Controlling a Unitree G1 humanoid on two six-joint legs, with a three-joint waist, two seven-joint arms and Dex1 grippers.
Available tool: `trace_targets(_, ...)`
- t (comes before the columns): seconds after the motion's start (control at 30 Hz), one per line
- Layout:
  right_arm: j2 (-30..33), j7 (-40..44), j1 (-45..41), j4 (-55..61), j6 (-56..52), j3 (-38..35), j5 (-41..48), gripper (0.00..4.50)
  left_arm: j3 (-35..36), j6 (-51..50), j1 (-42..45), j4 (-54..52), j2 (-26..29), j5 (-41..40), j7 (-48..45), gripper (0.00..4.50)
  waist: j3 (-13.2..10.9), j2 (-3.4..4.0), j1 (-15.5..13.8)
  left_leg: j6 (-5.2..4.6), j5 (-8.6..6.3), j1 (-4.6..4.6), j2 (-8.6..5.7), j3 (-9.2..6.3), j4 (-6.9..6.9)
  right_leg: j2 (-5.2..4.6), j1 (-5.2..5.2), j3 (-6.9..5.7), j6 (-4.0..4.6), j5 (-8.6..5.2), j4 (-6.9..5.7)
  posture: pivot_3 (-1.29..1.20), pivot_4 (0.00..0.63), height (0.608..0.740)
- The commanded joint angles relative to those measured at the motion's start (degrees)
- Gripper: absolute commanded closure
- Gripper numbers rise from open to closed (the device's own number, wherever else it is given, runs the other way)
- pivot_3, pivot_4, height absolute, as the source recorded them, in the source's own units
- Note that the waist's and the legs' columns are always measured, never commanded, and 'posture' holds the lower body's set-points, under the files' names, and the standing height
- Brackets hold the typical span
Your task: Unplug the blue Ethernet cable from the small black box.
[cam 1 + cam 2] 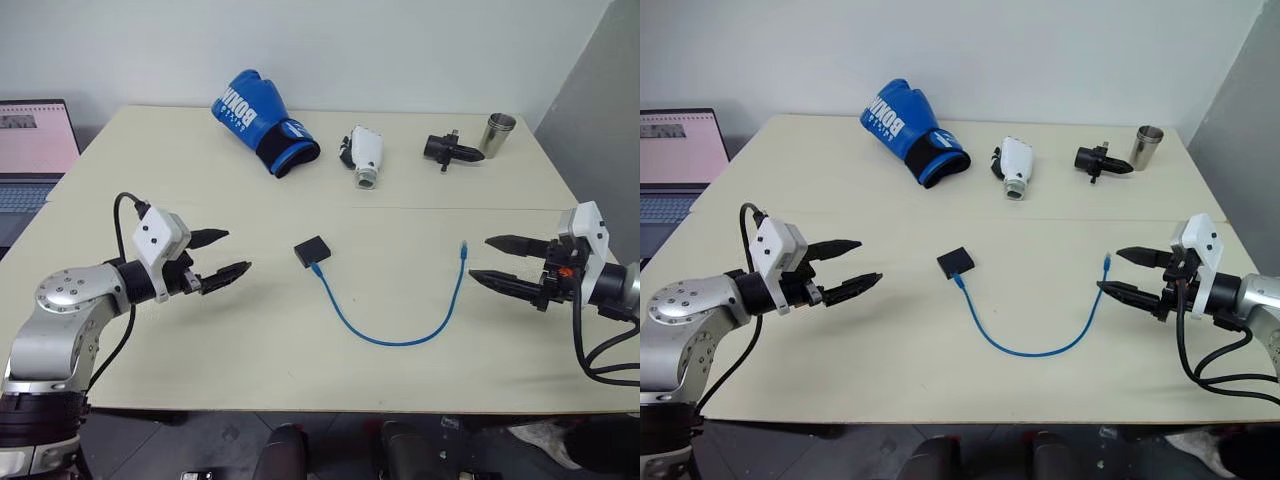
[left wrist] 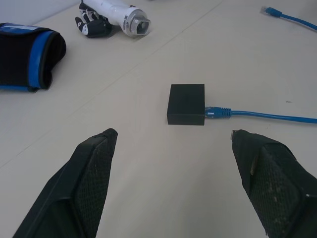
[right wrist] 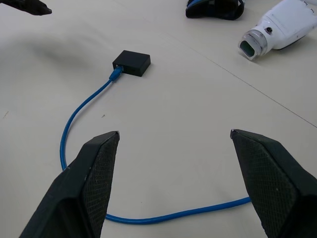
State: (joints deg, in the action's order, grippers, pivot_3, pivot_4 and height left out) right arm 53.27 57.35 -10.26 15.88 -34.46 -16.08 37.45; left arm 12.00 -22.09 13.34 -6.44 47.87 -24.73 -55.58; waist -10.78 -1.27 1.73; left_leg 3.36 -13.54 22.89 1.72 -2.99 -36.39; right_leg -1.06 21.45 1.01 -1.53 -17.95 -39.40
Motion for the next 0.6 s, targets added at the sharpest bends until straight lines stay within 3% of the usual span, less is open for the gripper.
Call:
trace_targets(0.03,0.77,0.24,-0.90,2.05,-0.33,-1.10,0.84,0.69,0.12,1.76,-0.03,-0.87,0.62,-0.11,-1.66,0.57,0.00,0.00,0.01,0.00,0.00,0.00,0.00,0.00,0.00,0.00,0.00,0.00,0.00,0.00,0.00,0.00,0.150,0.740)
trace_targets(0.6,0.90,0.80,-1.34,4.34,-1.77,-0.36,0.88,0.69,-0.34,1.91,-0.35,0.09,1.18,0.37,-4.93,0.57,0.00,0.00,-0.04,0.00,0.00,0.00,0.00,-0.02,0.00,0.00,0.00,-0.01,0.00,0.00,-0.01,0.00,0.150,0.740)
